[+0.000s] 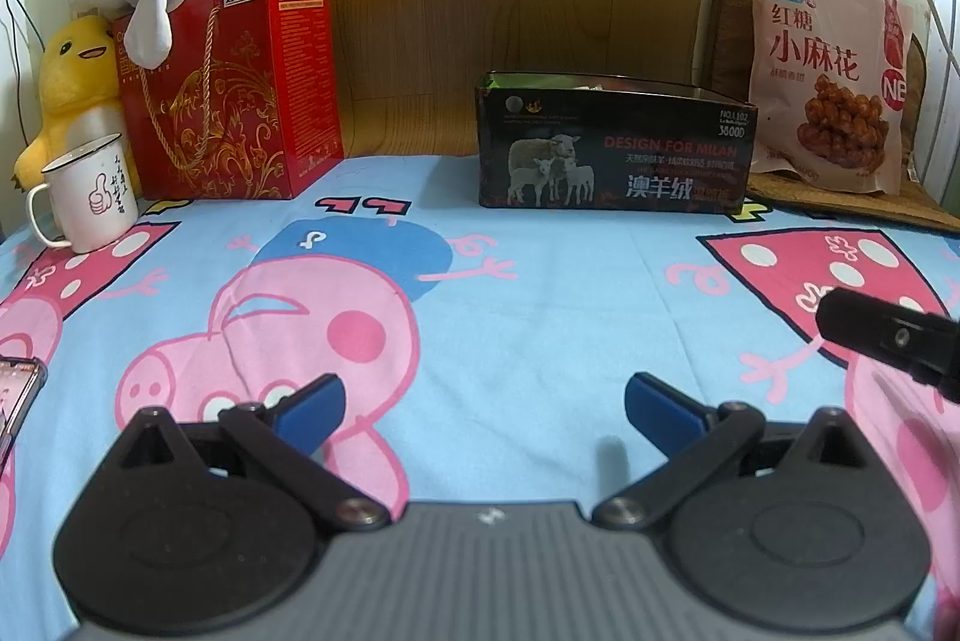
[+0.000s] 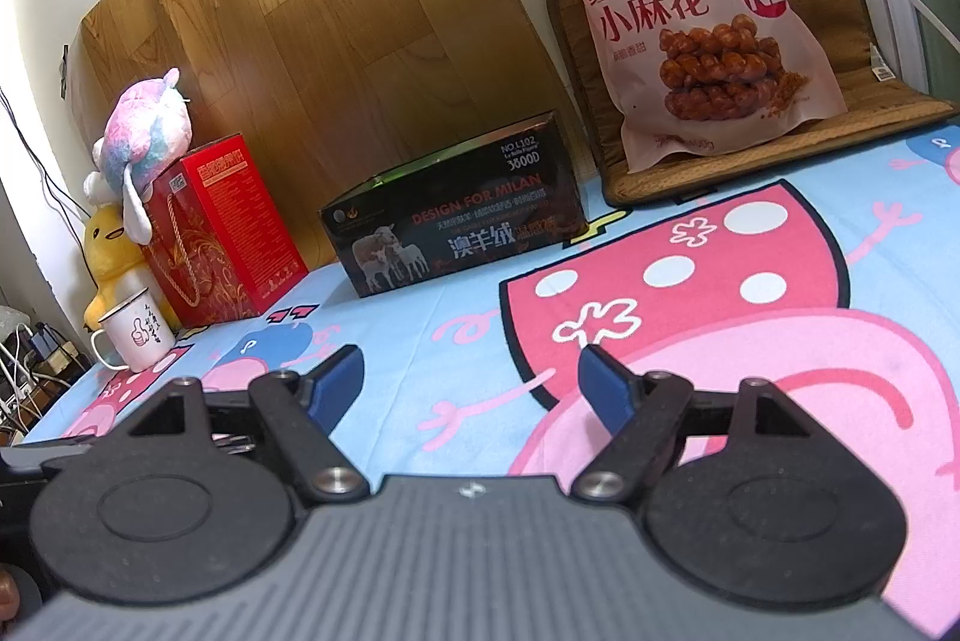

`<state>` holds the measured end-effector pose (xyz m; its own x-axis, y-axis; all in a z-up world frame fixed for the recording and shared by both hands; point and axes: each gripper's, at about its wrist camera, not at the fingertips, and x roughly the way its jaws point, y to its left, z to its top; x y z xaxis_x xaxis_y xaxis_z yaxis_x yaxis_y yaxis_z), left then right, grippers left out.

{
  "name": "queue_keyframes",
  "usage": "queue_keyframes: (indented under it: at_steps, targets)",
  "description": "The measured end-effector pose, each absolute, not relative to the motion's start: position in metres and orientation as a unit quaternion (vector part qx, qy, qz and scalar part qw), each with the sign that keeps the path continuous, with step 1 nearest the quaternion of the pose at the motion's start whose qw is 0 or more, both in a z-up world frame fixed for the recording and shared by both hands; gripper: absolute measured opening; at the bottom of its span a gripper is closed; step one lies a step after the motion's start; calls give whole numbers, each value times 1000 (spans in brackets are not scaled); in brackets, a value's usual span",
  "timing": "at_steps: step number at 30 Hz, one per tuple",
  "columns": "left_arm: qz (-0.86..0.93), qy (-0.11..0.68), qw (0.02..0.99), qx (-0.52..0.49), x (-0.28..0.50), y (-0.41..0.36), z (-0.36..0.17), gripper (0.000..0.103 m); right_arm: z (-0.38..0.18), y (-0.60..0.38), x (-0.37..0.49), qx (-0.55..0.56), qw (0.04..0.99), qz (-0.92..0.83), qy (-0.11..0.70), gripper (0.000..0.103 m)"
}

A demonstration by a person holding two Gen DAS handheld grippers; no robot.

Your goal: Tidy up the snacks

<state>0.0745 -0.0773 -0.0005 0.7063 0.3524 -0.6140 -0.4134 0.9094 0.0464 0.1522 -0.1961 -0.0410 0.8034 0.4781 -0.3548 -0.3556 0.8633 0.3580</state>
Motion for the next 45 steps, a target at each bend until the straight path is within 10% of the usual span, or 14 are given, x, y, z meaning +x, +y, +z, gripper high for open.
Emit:
queue_keyframes:
  at_steps: [45]
  targets:
    - [216, 331, 919, -21, 78, -79, -1, 103, -42, -196, 152, 138, 939, 222, 221, 81]
